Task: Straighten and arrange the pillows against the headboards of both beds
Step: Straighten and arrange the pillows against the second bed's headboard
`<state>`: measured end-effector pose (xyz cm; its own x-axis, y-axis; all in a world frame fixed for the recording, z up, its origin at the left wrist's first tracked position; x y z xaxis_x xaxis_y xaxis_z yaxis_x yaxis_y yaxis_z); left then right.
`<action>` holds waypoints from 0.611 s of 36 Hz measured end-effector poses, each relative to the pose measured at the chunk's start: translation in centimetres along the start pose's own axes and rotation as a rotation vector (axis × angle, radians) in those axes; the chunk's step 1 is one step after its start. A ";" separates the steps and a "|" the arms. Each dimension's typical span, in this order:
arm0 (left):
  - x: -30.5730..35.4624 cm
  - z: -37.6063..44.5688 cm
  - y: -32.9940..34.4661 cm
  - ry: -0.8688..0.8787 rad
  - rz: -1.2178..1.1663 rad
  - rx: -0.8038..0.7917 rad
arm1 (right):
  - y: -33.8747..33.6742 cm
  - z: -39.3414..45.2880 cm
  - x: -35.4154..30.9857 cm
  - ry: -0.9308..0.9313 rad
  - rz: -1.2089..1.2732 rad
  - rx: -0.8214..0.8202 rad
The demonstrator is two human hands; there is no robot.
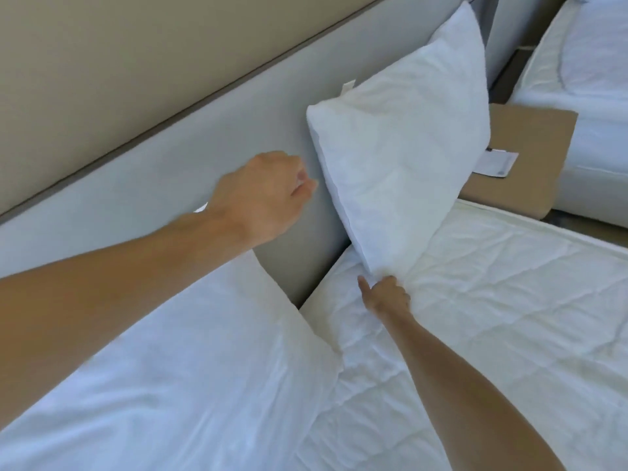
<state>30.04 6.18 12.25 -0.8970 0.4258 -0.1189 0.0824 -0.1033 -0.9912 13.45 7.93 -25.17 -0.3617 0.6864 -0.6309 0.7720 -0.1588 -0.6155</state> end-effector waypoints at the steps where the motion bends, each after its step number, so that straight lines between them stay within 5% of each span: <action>1: -0.1 1.4 0.0 -0.013 0.008 0.012 | 0.2 0.6 0.5 0.002 -0.050 0.029; 6: 0.5 9.1 -0.9 -0.067 0.060 0.082 | 1.2 2.7 2.2 0.054 -0.071 0.117; 13: 2.0 15.6 2.5 -0.042 0.064 -0.279 | 1.8 2.3 2.6 -0.081 -0.092 0.178; 18: 1.6 16.6 2.0 0.061 0.245 -0.080 | 0.8 1.3 3.1 -0.382 -0.016 0.362; 22: 1.0 16.8 2.3 0.073 0.251 -0.018 | -0.1 1.3 3.5 -0.412 0.128 0.360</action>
<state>22.06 -8.74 10.82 -0.8140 0.4526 -0.3642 0.3063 -0.1983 -0.9310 11.41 9.41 -27.97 -0.5069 0.3236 -0.7989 0.6222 -0.5041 -0.5990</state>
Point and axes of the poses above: each hand's wrist, its own z-axis towards the middle knuckle, its own y-axis out of the palm, x = y × z, the point moved 9 cm from there along z, towards the middle knuckle, and after that the axes turned 11 degrees about z, right-handed, at the moved point
